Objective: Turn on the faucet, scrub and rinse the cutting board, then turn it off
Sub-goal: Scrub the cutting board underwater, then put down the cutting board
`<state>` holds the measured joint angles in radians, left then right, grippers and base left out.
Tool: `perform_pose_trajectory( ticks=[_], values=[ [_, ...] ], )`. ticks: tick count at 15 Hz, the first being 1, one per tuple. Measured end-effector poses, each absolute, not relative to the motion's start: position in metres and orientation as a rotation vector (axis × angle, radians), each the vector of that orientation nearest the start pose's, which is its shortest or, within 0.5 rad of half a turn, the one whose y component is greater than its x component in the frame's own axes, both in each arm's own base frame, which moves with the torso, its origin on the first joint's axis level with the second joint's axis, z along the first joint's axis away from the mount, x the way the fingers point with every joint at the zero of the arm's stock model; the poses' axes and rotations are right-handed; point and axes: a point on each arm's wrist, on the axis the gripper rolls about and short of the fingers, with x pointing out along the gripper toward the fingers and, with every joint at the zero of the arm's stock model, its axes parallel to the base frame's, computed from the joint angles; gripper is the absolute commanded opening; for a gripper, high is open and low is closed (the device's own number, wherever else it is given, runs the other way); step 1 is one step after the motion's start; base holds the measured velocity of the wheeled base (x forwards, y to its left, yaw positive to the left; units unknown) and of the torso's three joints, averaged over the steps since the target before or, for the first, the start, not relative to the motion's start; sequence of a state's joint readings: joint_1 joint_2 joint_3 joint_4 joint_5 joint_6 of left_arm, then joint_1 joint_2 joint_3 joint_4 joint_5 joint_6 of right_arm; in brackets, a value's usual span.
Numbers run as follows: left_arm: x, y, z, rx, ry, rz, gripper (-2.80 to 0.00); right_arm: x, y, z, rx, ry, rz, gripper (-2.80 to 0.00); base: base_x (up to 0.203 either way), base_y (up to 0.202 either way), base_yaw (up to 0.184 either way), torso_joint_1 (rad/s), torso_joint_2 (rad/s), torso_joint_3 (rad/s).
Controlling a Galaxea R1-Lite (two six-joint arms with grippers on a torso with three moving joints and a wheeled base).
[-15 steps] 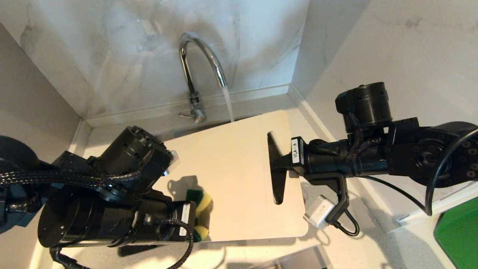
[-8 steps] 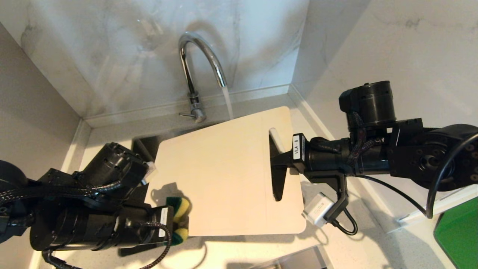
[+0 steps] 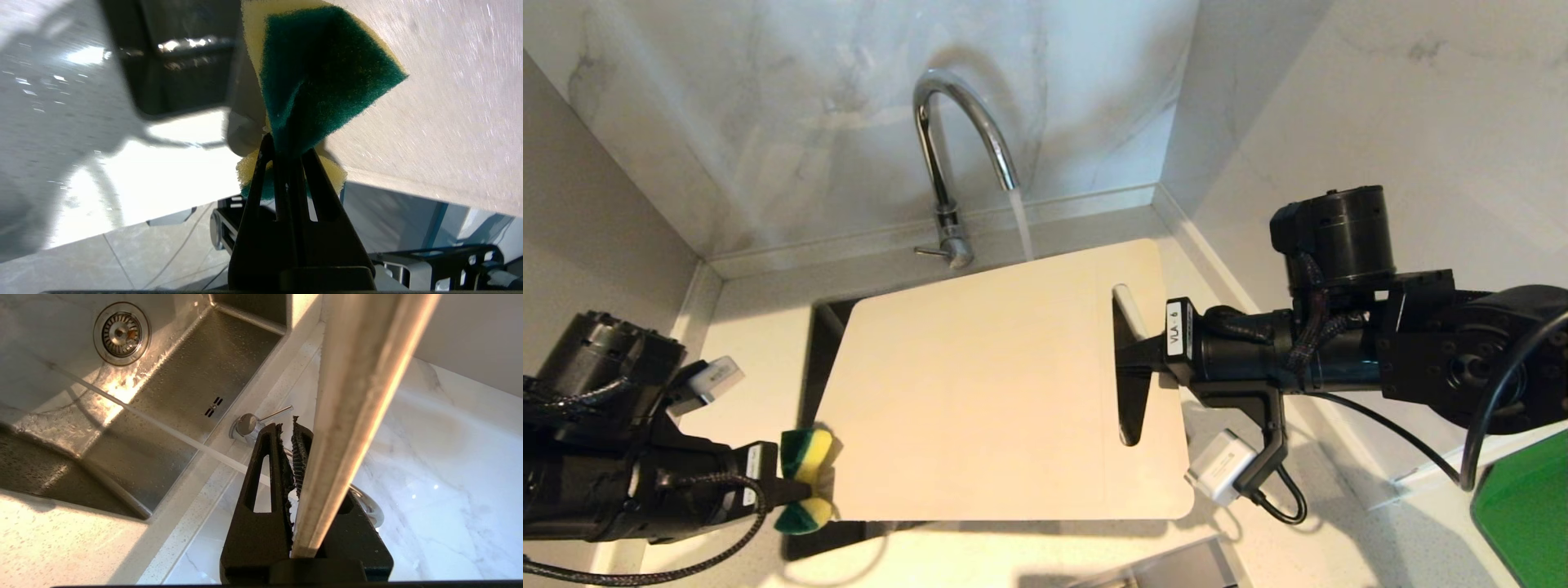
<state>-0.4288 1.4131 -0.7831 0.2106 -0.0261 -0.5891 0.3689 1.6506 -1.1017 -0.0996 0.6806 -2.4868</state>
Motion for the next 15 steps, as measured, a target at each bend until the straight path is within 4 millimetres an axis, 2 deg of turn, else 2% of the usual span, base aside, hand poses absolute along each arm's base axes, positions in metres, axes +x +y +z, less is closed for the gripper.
perform_pose_trajectory(
  ticks=[4, 10, 12, 15],
  values=[
    [0.186, -0.053, 0.183, -0.410, 0.879, -0.133, -2.80, 0.271, 0.120, 0.231, -2.084, -1.035, 0.966, -2.80, 0.000, 0.000, 0.000, 0.000, 0.00, 0.000],
    [0.188, -0.016, 0.191, -0.416, 0.800, -0.048, -2.80, 0.266, 0.116, 0.237, -2.082, -1.030, 0.945, -2.80, 0.000, 0.000, 0.000, 0.000, 0.00, 0.000],
    [0.189, -0.006, 0.194, -0.418, 0.781, -0.017, -2.80, 0.263, 0.115, 0.240, -2.080, -1.029, 0.935, -2.80, 0.000, 0.000, 0.000, 0.000, 0.00, 0.000],
    [0.189, -0.002, 0.193, -0.427, 0.783, -0.006, -2.80, 0.255, 0.112, 0.240, -2.074, -1.028, 0.938, -2.80, 0.000, 0.000, 0.000, 0.000, 0.00, 0.000]
  ],
)
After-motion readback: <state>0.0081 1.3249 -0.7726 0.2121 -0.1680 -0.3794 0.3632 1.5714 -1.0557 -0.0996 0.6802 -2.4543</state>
